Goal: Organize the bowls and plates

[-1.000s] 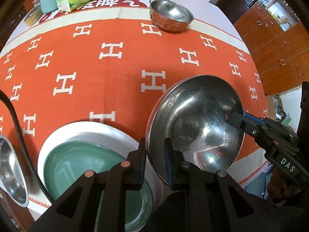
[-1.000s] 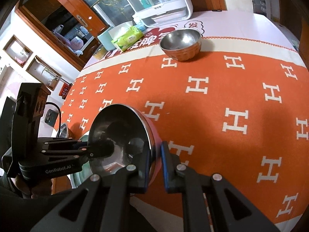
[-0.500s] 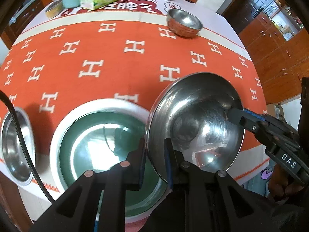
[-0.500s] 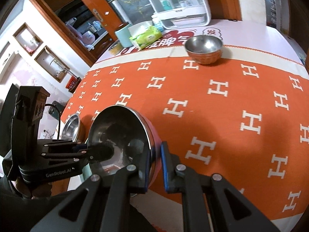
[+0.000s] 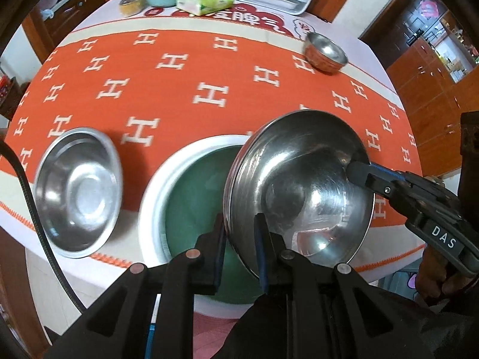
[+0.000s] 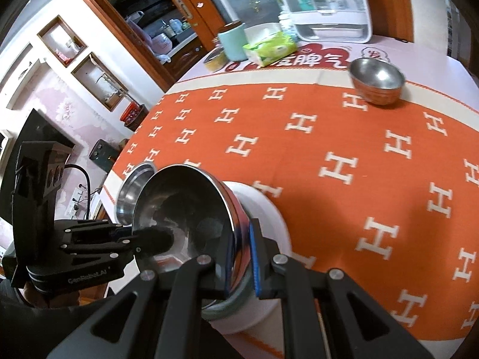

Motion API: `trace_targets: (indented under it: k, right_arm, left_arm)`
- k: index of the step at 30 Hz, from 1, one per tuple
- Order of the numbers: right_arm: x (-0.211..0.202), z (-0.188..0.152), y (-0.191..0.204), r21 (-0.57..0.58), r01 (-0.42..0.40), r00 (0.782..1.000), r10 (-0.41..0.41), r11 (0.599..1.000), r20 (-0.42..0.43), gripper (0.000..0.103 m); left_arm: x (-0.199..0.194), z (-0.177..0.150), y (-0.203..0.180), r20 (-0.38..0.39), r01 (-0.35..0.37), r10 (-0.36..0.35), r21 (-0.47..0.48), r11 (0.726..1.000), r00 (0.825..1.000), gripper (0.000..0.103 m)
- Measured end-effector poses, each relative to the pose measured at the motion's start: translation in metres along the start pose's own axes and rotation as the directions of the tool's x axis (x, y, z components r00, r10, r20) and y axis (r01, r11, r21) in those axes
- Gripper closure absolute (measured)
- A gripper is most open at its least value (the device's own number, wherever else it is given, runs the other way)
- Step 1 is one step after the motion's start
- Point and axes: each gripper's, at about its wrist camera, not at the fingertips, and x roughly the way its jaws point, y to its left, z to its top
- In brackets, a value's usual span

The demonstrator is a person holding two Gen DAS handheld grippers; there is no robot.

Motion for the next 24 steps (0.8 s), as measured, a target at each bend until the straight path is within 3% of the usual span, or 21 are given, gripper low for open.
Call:
trace_targets:
  k: [13, 24]
  right_arm:
    - [0.052, 0.013, 0.072, 0.005, -0.045, 0.999, 0.045, 0.999, -0.017, 0.093]
    - [0.095, 0.027, 0.123, 0.015, -0.036, 0.999, 0.036, 0.999, -0.023, 0.093]
  left_arm:
    - [-0.032, -0.007, 0.086, 0.007, -0.048, 0.048, -0.002, 0.999, 0.999, 0.088]
    - [-0.045, 0.006, 0.155, 0.025, -0.042, 0.042, 0.004, 0.999, 0.999, 0.088]
